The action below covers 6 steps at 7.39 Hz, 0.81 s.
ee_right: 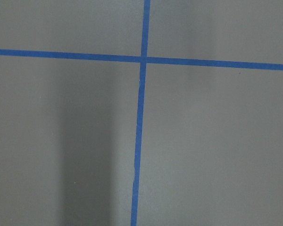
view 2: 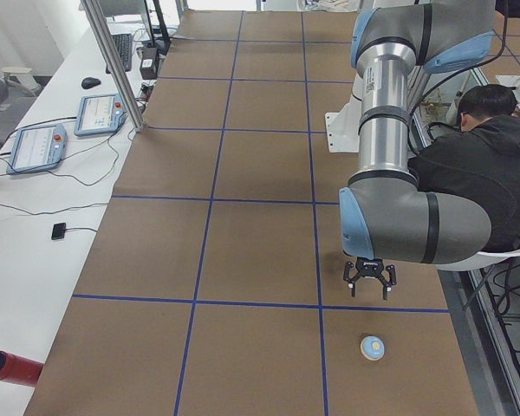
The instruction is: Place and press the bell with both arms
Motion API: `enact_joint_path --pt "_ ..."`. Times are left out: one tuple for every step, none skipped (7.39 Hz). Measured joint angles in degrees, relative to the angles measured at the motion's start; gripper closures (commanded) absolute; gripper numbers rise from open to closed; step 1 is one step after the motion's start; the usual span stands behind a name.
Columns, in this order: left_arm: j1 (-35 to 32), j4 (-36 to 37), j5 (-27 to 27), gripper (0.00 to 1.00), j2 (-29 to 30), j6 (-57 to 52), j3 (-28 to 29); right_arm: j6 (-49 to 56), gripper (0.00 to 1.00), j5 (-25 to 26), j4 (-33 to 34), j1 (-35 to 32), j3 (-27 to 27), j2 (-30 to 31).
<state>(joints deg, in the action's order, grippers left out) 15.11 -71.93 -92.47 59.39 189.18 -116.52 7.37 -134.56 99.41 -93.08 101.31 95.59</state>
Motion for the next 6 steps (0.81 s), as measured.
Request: enact_joint_path --pt "1.3 -1.9 -0.3 0.0 -0.9 1.4 1.2 0.0 0.0 0.0 0.0 0.0 0.0 0.0" --pt "2.0 -4.0 -0.4 0.0 -1.7 2.1 2.8 -0.1 0.0 0.0 0.0 0.0 0.0 0.0" --pt "2.5 -6.1 -0.4 0.0 -2.1 2.4 4.7 -0.1 0.0 -0.1 0.0 0.0 0.0 0.0" --pt "2.7 -7.8 -0.4 0.0 -2.5 2.5 6.2 -0.1 0.0 -0.1 0.0 0.0 0.0 0.0" --pt "2.8 -8.8 -0.4 0.0 -2.7 2.6 7.1 -0.1 0.0 -0.1 0.0 0.0 0.0 0.0" --pt "3.0 -9.4 -0.3 0.0 -2.7 2.6 8.0 -0.1 0.0 -0.1 0.0 0.0 0.0 0.0"
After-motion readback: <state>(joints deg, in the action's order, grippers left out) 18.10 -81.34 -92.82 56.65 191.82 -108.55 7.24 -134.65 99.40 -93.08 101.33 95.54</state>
